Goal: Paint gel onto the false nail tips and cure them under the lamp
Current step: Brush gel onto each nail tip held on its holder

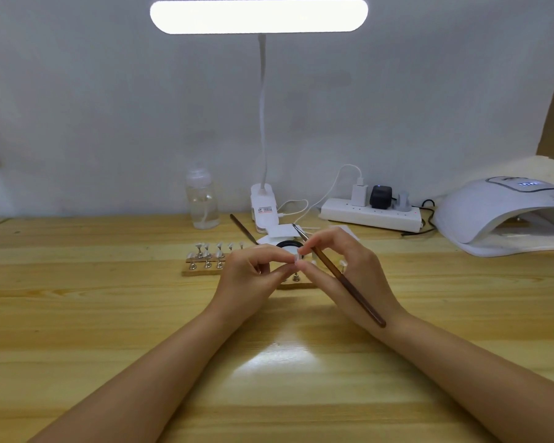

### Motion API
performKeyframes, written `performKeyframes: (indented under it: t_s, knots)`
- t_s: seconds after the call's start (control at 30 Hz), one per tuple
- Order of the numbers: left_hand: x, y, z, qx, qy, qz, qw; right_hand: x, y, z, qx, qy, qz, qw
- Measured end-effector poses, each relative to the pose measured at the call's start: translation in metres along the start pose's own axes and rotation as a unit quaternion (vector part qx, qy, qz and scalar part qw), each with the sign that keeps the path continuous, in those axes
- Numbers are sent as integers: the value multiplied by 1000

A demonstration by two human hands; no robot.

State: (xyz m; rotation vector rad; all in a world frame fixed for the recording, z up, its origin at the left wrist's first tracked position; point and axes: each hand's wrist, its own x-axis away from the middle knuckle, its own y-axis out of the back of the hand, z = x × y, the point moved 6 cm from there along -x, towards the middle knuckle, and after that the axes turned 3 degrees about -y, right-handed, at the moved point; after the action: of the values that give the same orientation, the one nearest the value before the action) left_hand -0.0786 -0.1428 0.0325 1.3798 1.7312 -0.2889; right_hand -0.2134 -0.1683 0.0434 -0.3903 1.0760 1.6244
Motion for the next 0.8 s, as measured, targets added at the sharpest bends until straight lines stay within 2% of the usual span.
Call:
performKeyframes:
  t_s: [0.2, 0.3, 0.4, 0.57, 0.8]
  knots:
    - [0, -1, 0, -17, 3, 8, 1000, 1, -2, -1, -2, 9, 0, 1000]
    - [1, -2, -7, -31, -19, 5, 999, 1, 1, -6, -46, -34, -24, 998]
    - [0, 1, -4, -67, 4, -3, 998, -2, 10, -17, -64, -79, -43, 994]
    - [2, -6, 11, -123, 66, 64, 988, -4, 21, -33, 35, -76, 16, 996]
    - [4, -10, 18, -141, 82, 80, 983, -4, 20, -36, 107, -37, 66, 991]
